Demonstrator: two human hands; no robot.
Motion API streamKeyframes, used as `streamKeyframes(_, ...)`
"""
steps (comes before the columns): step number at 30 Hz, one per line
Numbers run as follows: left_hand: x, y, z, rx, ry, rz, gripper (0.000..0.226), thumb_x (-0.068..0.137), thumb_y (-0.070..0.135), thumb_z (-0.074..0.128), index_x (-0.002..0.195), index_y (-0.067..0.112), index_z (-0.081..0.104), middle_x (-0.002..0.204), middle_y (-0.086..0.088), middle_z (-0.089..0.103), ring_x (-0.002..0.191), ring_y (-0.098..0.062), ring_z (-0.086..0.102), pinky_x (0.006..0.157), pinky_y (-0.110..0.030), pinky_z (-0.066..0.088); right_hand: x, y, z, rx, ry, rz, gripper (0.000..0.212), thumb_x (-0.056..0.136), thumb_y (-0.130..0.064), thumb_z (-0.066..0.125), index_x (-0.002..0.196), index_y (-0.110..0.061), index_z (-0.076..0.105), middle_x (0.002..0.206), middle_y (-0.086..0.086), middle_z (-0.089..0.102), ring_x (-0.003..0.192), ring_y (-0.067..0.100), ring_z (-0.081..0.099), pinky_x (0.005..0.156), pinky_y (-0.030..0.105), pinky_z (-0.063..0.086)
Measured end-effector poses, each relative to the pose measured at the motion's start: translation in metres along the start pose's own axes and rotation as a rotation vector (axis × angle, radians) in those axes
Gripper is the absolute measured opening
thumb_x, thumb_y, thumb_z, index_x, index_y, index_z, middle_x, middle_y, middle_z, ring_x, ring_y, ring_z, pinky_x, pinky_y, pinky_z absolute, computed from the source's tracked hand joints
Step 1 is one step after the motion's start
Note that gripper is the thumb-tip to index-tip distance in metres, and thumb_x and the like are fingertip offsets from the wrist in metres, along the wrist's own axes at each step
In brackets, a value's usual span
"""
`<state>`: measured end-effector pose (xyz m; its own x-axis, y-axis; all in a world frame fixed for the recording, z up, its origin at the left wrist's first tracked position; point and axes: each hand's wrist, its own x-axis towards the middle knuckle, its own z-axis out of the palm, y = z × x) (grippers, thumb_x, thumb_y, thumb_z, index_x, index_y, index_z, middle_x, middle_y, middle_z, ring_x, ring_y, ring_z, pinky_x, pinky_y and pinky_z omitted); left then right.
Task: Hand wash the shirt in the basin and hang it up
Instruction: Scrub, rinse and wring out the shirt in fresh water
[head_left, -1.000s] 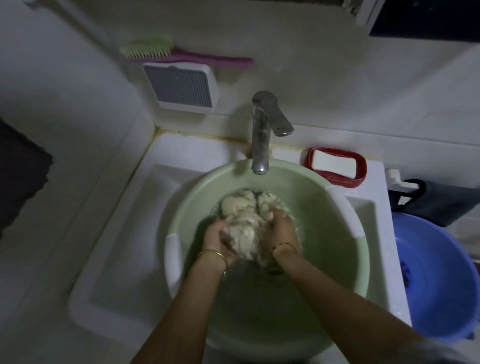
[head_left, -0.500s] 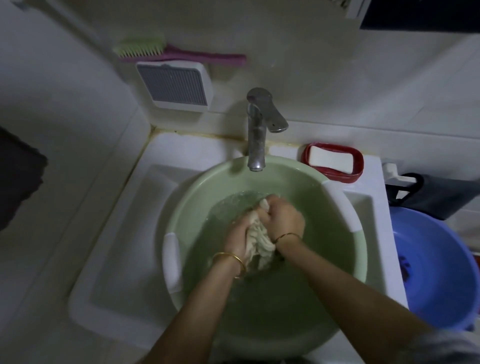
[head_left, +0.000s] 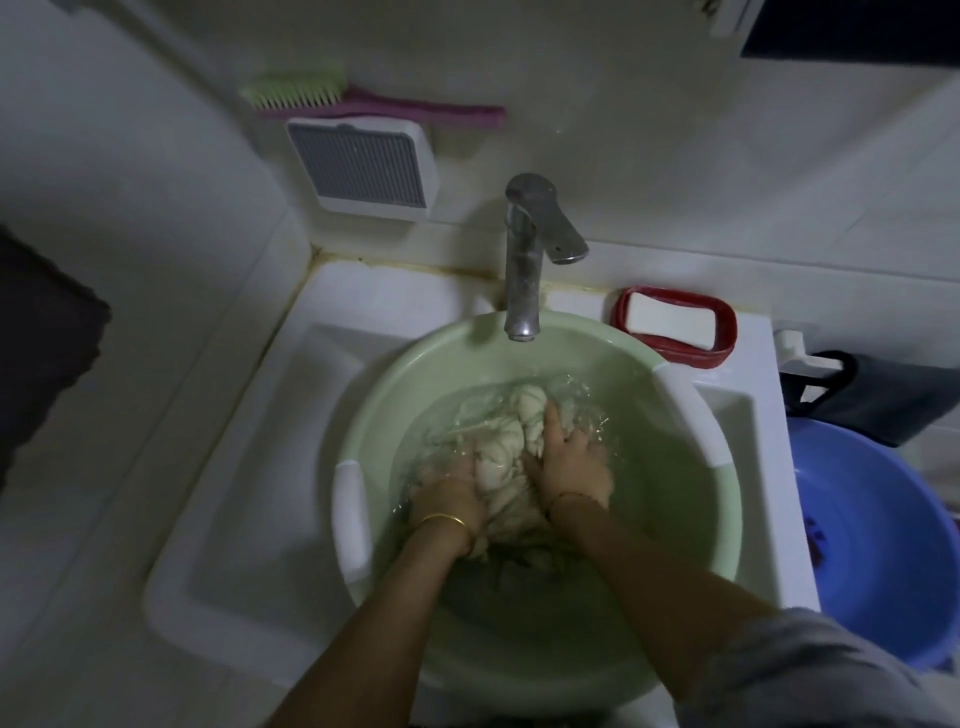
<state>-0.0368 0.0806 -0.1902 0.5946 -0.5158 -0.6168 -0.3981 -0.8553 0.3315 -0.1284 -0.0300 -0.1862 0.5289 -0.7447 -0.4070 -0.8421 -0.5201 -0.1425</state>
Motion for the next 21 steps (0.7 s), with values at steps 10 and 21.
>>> streamKeyframes(10, -0.013, 0.023, -0.057, -1.714, -0.235, -0.099, 0.072, 0.094, 0.056, 0.025, 0.092, 0.004, 0.074, 0.095, -0.017, 0.071, 0.087, -0.030, 0.068, 0.080, -0.034, 0.054, -0.068, -0.039, -0.068, 0.525, 0.154, -0.283, 0.046, 0.081, -0.063, 0.052, 0.097, -0.022, 0.065, 0.099, 0.002, 0.059, 0.088, 0.021, 0.056, 0.064, 0.026, 0.033)
streamKeyframes(21, -0.051, 0.048, -0.059, -0.460, 0.161, 0.100, 0.020, 0.089, 0.026, 0.057, 0.097, 0.010, 0.064, 0.085, -0.003, 0.062, 0.070, -0.014, 0.054, 0.050, -0.009, 0.035, -0.012, -0.011, -0.052, 0.231, 0.010, -0.024, 0.041, 0.095, -0.045, 0.045, 0.122, -0.015, 0.049, 0.128, 0.011, 0.048, 0.108, 0.032, 0.055, 0.083, 0.037, 0.045)
